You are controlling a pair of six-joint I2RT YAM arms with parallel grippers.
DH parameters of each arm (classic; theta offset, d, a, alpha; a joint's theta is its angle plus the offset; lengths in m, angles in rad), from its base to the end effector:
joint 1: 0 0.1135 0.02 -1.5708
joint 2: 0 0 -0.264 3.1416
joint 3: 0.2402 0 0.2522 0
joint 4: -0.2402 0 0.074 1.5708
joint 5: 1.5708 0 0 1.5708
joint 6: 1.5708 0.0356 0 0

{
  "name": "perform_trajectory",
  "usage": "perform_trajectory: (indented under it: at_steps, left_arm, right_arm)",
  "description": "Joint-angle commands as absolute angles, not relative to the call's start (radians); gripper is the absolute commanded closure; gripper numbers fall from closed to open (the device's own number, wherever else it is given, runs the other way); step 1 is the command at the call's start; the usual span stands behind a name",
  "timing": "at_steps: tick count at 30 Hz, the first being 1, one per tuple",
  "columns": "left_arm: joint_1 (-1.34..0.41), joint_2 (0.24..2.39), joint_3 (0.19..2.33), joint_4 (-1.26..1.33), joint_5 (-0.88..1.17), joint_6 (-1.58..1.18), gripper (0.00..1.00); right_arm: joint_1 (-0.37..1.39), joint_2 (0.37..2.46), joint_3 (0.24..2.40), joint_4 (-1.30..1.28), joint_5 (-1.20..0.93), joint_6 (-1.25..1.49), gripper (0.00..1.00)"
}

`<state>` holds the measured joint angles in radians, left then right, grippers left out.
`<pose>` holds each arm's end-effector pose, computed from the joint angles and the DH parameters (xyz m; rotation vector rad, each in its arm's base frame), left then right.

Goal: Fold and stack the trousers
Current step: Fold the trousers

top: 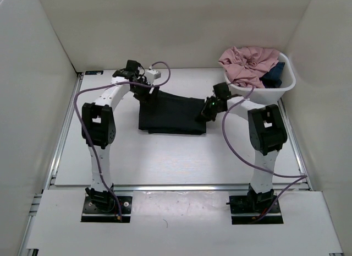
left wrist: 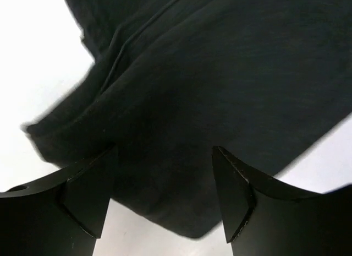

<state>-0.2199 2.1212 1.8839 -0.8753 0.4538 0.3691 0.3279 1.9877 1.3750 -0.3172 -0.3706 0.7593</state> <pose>0.4428 -0.1150 0.2442 0.8890 2.4485 -0.5537 0.3990 0.1494 0.1772 0.4052 2.6178 0.8780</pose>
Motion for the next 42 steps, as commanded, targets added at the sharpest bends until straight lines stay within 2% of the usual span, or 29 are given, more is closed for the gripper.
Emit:
perform_trajectory:
  at_steps: [1, 11, 12, 13, 14, 15, 16, 17, 21, 22, 23, 26, 28, 32, 36, 42]
  left_arm:
    - [-0.184, 2.198, 1.896, -0.899, 0.405, 0.327, 0.2]
    - [-0.164, 2.16, 1.839, -0.877, 0.465, 0.33, 0.2]
    - [-0.164, 2.148, 1.839, -0.877, 0.465, 0.33, 0.2]
    - [-0.155, 2.131, 1.839, -0.894, 0.474, 0.319, 0.2]
    - [-0.155, 2.087, 1.839, -0.906, 0.488, 0.319, 0.18]
    - [-0.155, 2.059, 1.848, -0.931, 0.488, 0.319, 0.18]
    - [-0.146, 2.028, 1.848, -0.943, 0.488, 0.319, 0.16]
    - [-0.146, 1.963, 1.859, -0.956, 0.477, 0.319, 0.15]
    - [-0.098, 1.751, 1.843, -0.968, 0.368, 0.33, 0.11]
    - [-0.068, 1.686, 1.801, -0.889, 0.286, 0.33, 0.0]
    - [-0.052, 1.552, 1.69, -0.841, 0.232, 0.339, 0.0]
    - [0.007, 1.346, 1.525, -0.762, 0.02, 0.359, 0.0]
    - [0.044, 1.28, 1.464, -0.772, -0.107, 0.347, 0.0]
    - [0.182, 1.14, 1.223, -0.825, -0.135, 0.321, 0.0]
    - [0.28, 1.04, 1.053, -0.844, -0.109, 0.253, 0.0]
    - [0.337, 0.979, 1.018, -0.871, -0.035, 0.23, 0.0]
  right_arm:
    - [0.333, 2.037, 1.292, -0.224, -0.44, 0.815, 0.86]
    - [0.324, 1.997, 1.327, -0.313, -0.387, 0.74, 0.87]
    - [0.324, 1.968, 1.327, -0.325, -0.387, 0.73, 0.84]
    - [0.324, 1.951, 1.354, -0.342, -0.387, 0.7, 0.8]
    - [0.324, 1.933, 1.37, -0.388, -0.387, 0.674, 0.56]
    - [0.324, 1.89, 1.393, -0.426, -0.377, 0.642, 0.44]
    - [0.324, 1.867, 1.454, -0.475, -0.345, 0.573, 0.37]
    - [0.324, 1.817, 1.488, -0.594, -0.313, 0.539, 0.24]
    - [0.279, 1.678, 1.635, -0.892, -0.154, 0.407, 0.01]
    - [0.243, 1.652, 1.646, -0.94, -0.137, 0.381, 0.01]
    - [0.224, 1.597, 1.646, -1.021, -0.114, 0.38, 0.01]
    - [0.146, 1.488, 1.606, -1.124, -0.02, 0.345, 0.01]
    - [0.095, 1.384, 1.501, -1.155, 0.046, 0.345, 0.01]
    - [-0.007, 1.246, 1.327, -1.105, 0.054, 0.345, 0.01]
    - [-0.032, 1.223, 1.301, -1.095, 0.021, 0.324, 0.01]
    - [-0.032, 1.223, 1.339, -1.095, 0.021, 0.292, 0.01]
